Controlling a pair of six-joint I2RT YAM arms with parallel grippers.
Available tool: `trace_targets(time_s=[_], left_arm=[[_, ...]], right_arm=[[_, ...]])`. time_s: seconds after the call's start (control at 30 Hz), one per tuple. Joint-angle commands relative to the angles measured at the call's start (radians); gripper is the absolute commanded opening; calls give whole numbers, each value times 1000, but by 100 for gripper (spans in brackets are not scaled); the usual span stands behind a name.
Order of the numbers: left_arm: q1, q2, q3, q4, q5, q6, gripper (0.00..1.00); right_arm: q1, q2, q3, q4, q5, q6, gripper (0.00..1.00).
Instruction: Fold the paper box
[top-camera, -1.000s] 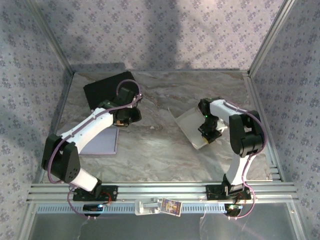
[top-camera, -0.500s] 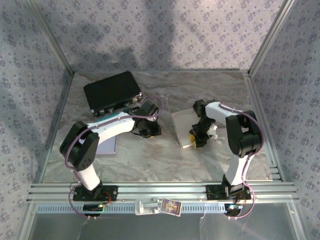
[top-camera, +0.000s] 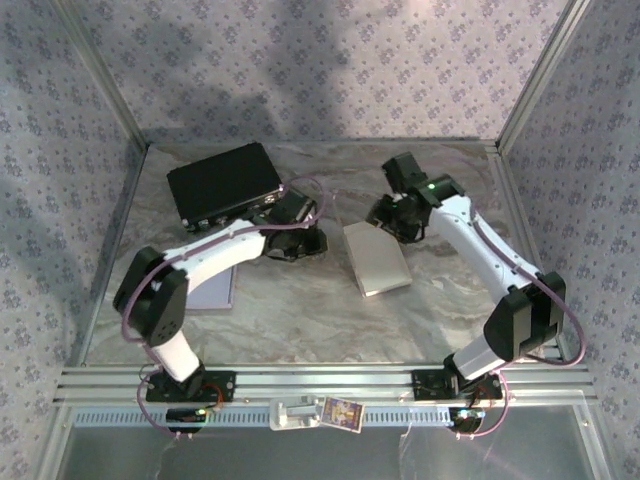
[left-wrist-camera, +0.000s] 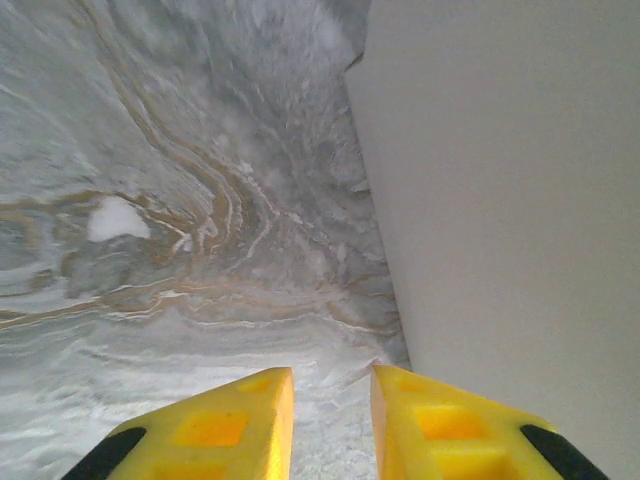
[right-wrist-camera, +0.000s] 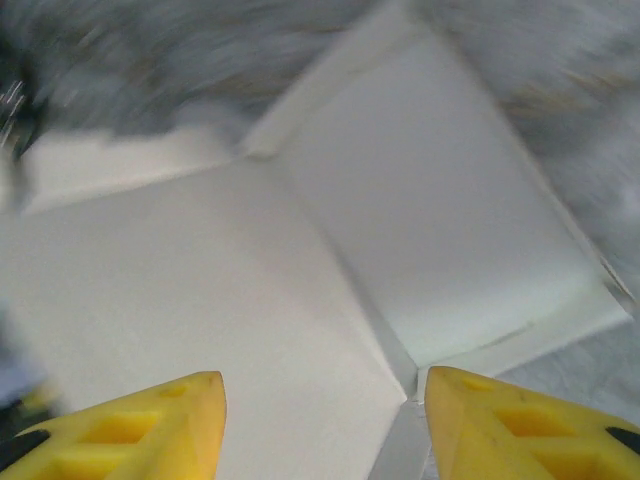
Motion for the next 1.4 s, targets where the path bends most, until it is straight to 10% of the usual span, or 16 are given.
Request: trace_targets(time_s=[0.0,0.4,0.57,0.67,1.37], left_arm=[[16,-164,-39,46,-78,38,26],[63,-377,-72,-110,-79,91,26],[62,-461,-82,-158,-146,110,27],[62,-512,-102,-179,-176,116,27],[67,-715,-129,-442,-13,264,27]], right_arm=[[102,30,64,-76,38,-297,58],[155,242,254,-111,25,-324,52],[154,305,328,-132,57,-212,27],[146,299,334,-122,126,-56,0],[112,380,472,-271,309,1282,0]])
